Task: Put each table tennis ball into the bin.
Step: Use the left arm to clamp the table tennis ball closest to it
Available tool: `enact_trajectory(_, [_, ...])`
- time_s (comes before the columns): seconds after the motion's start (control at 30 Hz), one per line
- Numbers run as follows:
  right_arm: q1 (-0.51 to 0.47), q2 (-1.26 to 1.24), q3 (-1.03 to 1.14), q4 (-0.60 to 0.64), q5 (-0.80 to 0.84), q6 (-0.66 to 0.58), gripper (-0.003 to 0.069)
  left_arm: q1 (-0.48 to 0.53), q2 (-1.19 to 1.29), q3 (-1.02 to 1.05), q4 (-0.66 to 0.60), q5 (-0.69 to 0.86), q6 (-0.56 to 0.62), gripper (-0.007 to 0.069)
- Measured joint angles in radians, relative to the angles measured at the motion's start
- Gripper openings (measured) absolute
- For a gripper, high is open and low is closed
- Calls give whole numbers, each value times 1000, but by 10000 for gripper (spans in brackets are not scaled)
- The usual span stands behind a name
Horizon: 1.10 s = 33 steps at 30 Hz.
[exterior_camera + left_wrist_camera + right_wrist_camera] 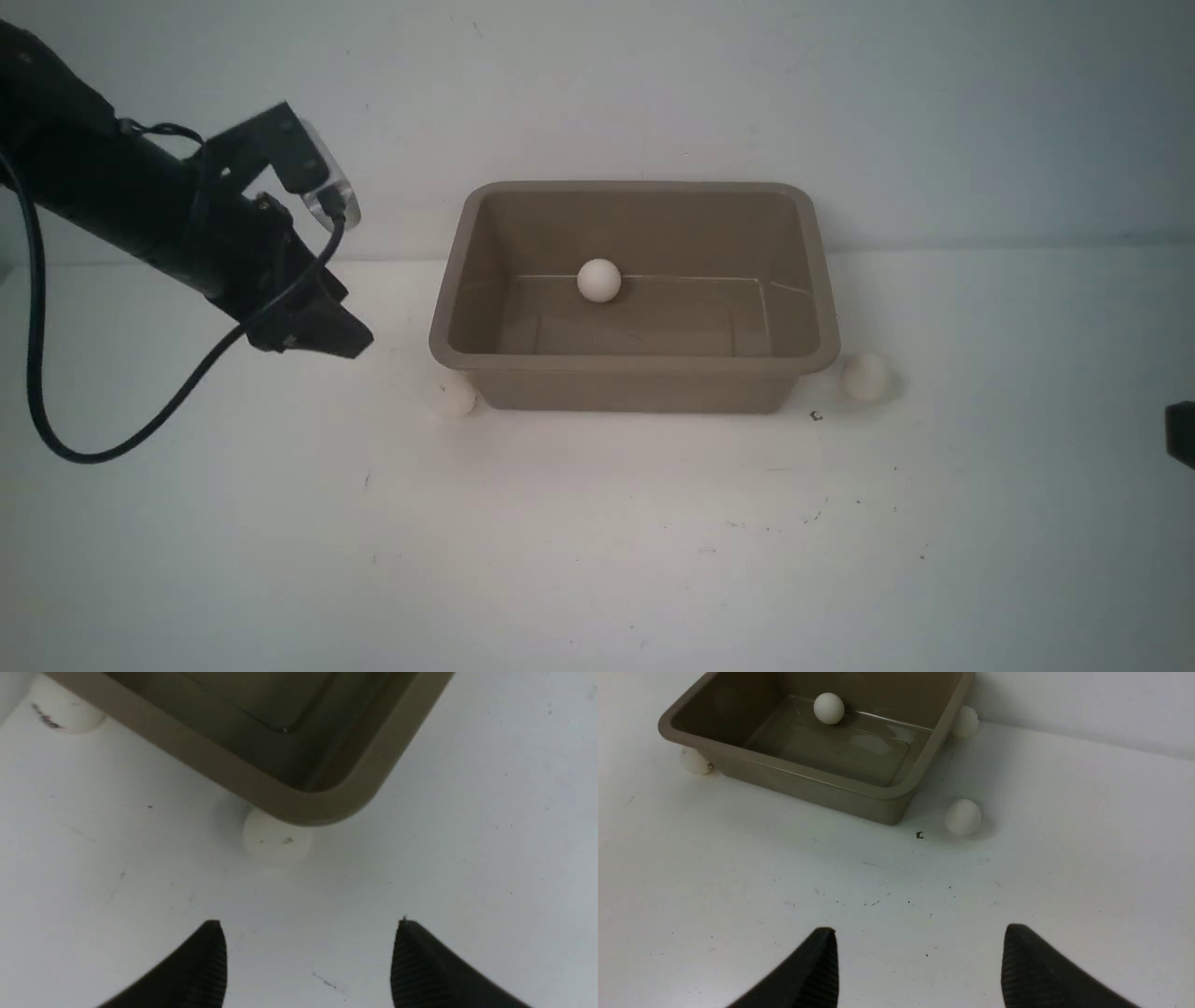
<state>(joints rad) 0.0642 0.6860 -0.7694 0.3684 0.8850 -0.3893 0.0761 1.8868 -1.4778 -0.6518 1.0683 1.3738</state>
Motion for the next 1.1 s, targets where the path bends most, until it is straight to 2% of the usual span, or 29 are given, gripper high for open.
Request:
enact_trajectory(0.17, [0,0,0,0,0,0,429,1,82,0,-24,-3,67,426])
enact_trajectory(0.43, [0,0,0,0,-5,-1,429,1,184,0,-186,-32,244,426])
enact_trajectory(0.63, [0,0,0,0,-7,-1,429,1,229,0,-217,-80,266,426])
enact_trajectory(0.9, [0,0,0,3,-8,-21,429,1,284,0,-357,-109,339,426])
enact_trajectory(1.1, [0,0,0,3,-8,-23,429,-3,288,0,-408,-120,359,426])
